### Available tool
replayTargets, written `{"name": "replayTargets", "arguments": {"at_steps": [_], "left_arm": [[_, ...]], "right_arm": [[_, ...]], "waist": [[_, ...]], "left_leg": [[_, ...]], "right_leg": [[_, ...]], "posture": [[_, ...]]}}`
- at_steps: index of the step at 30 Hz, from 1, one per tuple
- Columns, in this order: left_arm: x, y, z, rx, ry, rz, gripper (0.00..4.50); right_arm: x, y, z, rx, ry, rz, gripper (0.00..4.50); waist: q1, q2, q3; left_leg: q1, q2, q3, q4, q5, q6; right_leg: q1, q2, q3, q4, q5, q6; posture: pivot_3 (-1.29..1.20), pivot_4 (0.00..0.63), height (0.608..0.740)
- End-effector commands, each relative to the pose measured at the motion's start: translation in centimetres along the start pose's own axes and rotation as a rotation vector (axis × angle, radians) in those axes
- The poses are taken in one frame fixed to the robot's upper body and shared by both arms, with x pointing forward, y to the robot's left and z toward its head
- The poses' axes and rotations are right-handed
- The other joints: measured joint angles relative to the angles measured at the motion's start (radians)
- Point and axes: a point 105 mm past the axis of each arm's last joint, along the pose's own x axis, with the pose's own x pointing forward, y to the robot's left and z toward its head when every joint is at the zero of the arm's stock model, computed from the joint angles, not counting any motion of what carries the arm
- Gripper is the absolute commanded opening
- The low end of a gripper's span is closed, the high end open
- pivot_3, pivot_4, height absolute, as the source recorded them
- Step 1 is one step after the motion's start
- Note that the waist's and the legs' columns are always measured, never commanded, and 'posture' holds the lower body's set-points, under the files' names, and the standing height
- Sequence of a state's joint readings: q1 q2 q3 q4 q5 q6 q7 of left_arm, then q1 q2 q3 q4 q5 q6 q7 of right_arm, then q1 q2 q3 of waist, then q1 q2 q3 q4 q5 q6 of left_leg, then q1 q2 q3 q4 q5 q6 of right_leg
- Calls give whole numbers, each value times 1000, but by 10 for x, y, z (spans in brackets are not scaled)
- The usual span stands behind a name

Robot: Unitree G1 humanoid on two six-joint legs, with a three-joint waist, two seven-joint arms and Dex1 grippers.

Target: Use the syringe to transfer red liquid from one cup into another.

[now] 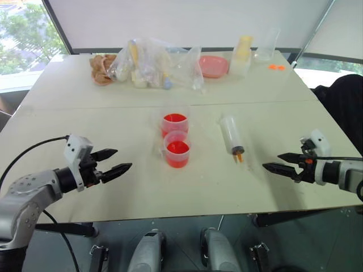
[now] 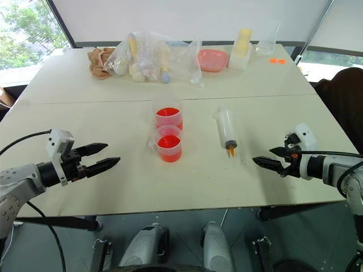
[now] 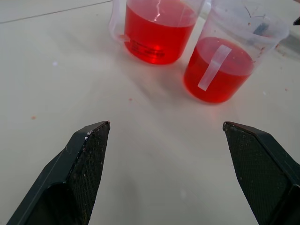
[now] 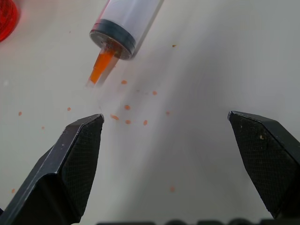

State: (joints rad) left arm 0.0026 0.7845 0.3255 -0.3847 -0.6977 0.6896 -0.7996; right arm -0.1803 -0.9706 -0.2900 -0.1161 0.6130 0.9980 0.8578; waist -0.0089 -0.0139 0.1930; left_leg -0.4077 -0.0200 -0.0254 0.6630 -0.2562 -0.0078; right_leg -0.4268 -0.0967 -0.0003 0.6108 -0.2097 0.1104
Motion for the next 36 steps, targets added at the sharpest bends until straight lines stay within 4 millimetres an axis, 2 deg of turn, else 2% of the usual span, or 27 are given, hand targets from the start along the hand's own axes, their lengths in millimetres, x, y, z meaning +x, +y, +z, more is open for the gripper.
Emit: {"name": "replayTargets", "arguments": {"at_steps": [1, 3, 6, 12, 17, 19, 22, 28, 33, 36], "left_arm": [[0, -1, 17, 83, 4, -33, 4057], [-1, 1, 28, 124, 19, -55, 4057], [-3, -1, 56, 189, 9, -117, 4057], [-6, -6, 91, 299, -27, -154, 4057], [-8, -8, 103, 325, -82, -130, 4057], [-8, -10, 102, 324, -92, -125, 4057], [-7, -14, 92, 305, -107, -100, 4057], [-6, -20, 81, 280, -122, -72, 4057], [-4, -21, 78, 274, -137, -56, 4057], [-3, -19, 78, 274, -140, -46, 4057]], "right_arm": [[-10, 1, 37, -32, -67, -16, 4442], [-8, -3, 56, -49, -80, -47, 4442], [7, 4, 90, -56, -69, -41, 4442], [40, 13, 135, 92, -16, 7, 4442], [68, 20, 150, 186, 61, 15, 4442], [81, 22, 150, 202, 103, 5, 4442], [106, 25, 133, 160, 217, -22, 4442], [122, 15, 108, 92, 332, -81, 4442], [136, 9, 93, 70, 356, -139, 4442], [141, 9, 89, 61, 356, -150, 3564]], "waist": [[-2, 0, 0], [-5, 0, 0], [-9, 0, 1], [-8, 1, 1], [-7, 0, 1], [-10, 0, 1], [-12, 0, 1], [-8, 0, 1], [-15, 0, 1], [-16, -1, 0]], "left_leg": [[0, 0, 0, 0, 0, 0], [0, 0, 0, 0, 0, 0], [-1, 0, 1, 0, 0, 0], [-2, 0, 1, -2, 0, 0], [-4, -2, 3, -2, 0, 0], [-4, -2, 4, -2, 0, 0], [-3, -3, 4, -3, 0, 0], [-3, -4, 4, -3, 0, 0], [-1, -4, 4, -3, 0, 0], [0, -4, 3, -3, 0, 0]], "right_leg": [[0, 0, 0, 0, 0, 0], [0, 0, 0, 0, 0, 0], [-3, 1, 0, 1, 0, -1], [-4, 1, 0, -1, 0, 0], [-5, 0, 0, 1, 1, 0], [-5, 0, 0, 1, 1, 0], [-5, 1, 0, 1, 3, 3], [-5, 0, 0, 2, 3, 4], [-4, 1, 0, 3, 3, 4], [-2, 2, 0, 3, 3, 4]], "posture": [[0, 150, 740], [0, 150, 740], [0, 150, 740], [0, 150, 740], [0, 150, 740], [0, 150, 740], [0, 150, 740], [0, 150, 740], [0, 150, 740], [0, 150, 740]]}}
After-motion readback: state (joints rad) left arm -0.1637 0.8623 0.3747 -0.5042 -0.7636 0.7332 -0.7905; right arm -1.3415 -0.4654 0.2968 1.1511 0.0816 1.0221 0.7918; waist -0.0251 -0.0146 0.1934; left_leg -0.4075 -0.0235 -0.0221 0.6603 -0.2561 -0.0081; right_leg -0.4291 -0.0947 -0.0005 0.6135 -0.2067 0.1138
